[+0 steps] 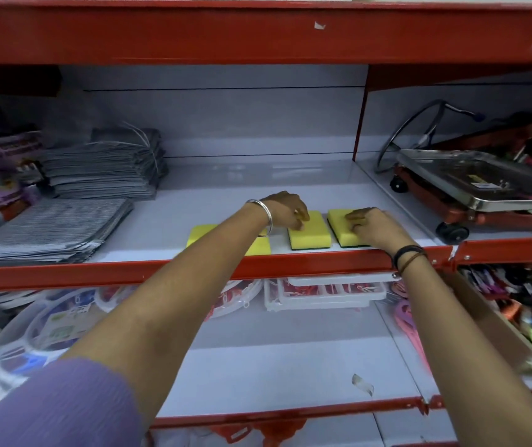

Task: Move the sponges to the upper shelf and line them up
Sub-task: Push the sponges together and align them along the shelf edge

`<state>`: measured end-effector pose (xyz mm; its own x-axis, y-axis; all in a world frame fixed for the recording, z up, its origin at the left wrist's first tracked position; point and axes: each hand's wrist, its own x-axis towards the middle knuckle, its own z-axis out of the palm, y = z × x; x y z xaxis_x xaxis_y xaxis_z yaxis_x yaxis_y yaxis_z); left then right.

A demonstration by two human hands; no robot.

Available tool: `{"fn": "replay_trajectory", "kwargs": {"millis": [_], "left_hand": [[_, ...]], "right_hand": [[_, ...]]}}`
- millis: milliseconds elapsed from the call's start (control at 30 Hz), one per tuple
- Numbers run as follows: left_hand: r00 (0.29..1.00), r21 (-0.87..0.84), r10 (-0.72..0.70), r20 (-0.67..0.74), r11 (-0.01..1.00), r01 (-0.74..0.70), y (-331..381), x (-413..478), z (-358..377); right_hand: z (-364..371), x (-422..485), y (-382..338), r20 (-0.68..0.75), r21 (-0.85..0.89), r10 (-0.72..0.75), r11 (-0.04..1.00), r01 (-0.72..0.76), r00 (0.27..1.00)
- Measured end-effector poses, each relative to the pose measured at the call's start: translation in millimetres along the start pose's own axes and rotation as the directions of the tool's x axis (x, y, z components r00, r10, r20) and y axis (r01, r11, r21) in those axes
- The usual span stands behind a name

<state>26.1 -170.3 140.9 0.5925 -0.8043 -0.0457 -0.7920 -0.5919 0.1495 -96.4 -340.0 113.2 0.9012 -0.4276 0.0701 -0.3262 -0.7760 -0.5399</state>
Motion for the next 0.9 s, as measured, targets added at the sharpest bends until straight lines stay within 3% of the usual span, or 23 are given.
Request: {"fn": "replay_trajectory", "kwargs": {"millis": [567, 900], "left_hand": [[1.0, -0.044, -0.016, 0.006, 0.999, 0.017, -17, -43, 5], [0.998, -0.011, -0.019, -0.061, 1.0, 0.018, -13, -52, 11]], "right_hand": [[15, -27, -27, 0.068, 0.045, -0.115, 0.993, 0.112, 0.991], [15, -35, -35, 0.064, 0.033, -0.126, 0.992, 0.124, 0.99]]}}
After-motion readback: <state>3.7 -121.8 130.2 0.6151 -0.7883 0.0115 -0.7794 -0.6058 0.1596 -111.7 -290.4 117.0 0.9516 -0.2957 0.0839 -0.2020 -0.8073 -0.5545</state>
